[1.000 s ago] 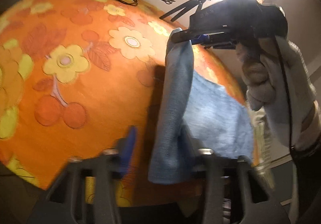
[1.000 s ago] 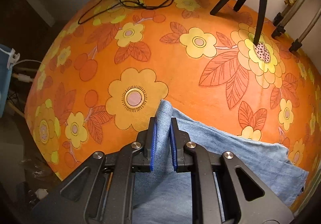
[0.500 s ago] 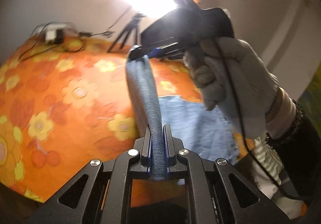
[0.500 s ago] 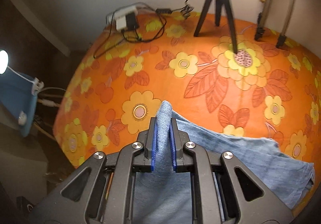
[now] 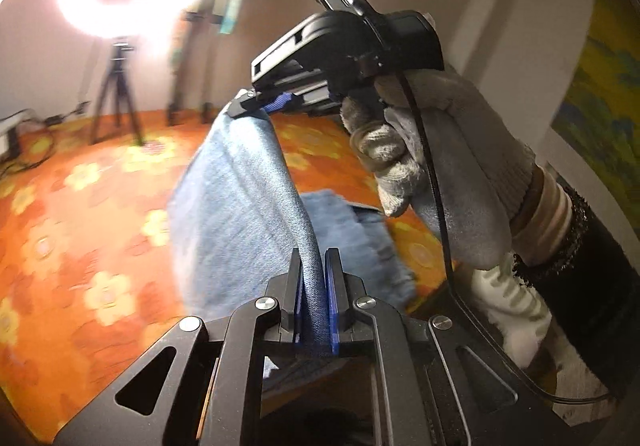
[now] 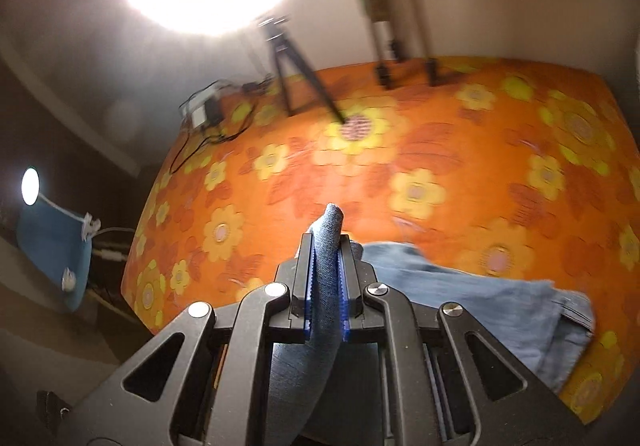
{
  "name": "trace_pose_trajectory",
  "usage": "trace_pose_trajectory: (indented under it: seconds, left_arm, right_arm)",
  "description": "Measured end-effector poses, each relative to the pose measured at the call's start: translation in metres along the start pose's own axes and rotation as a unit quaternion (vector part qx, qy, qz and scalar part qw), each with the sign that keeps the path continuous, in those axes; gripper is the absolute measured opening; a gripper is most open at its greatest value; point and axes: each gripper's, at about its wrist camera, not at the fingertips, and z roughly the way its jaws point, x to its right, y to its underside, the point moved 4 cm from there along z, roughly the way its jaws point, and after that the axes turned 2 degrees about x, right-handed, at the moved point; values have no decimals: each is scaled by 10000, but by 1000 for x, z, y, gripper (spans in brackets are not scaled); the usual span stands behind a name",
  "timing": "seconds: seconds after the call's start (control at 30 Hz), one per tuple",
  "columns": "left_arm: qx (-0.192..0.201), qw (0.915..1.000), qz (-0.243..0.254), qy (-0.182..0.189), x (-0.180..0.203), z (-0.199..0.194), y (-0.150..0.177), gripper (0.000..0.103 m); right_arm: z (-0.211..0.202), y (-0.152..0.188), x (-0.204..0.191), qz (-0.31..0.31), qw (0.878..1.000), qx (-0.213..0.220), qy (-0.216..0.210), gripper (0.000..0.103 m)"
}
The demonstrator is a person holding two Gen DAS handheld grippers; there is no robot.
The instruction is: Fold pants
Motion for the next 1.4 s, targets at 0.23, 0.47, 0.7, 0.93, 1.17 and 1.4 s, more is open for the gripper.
trace_pose_trajectory:
  seconds: [0.23,0.47,0.7,0.93,1.17,1.4]
  left_arm:
    - [-427,9974,407,410,58,56,5,8]
    - [-865,9913,684,718,102,112,15,8]
    - [-1252,9844,878,869,122,167,29,8]
    - [-1409,9821,910,857,122,176,30,9]
    - [-1322,9830,940,861,124,146,25,20]
    - [-1022,9897,983,199,73,92,18,28]
  right_arm:
    - [-35,21,95,540,9983,210,69,10]
    - [-54,52,178,1031,9941,314,119,9]
    - [-52,71,238,1353,9902,304,147,9]
    - [-33,84,262,1385,9899,213,203,9]
    - [-31,83,266,1145,9910,274,645,9]
    - [-72,87,269,916,9854,608,1300,10]
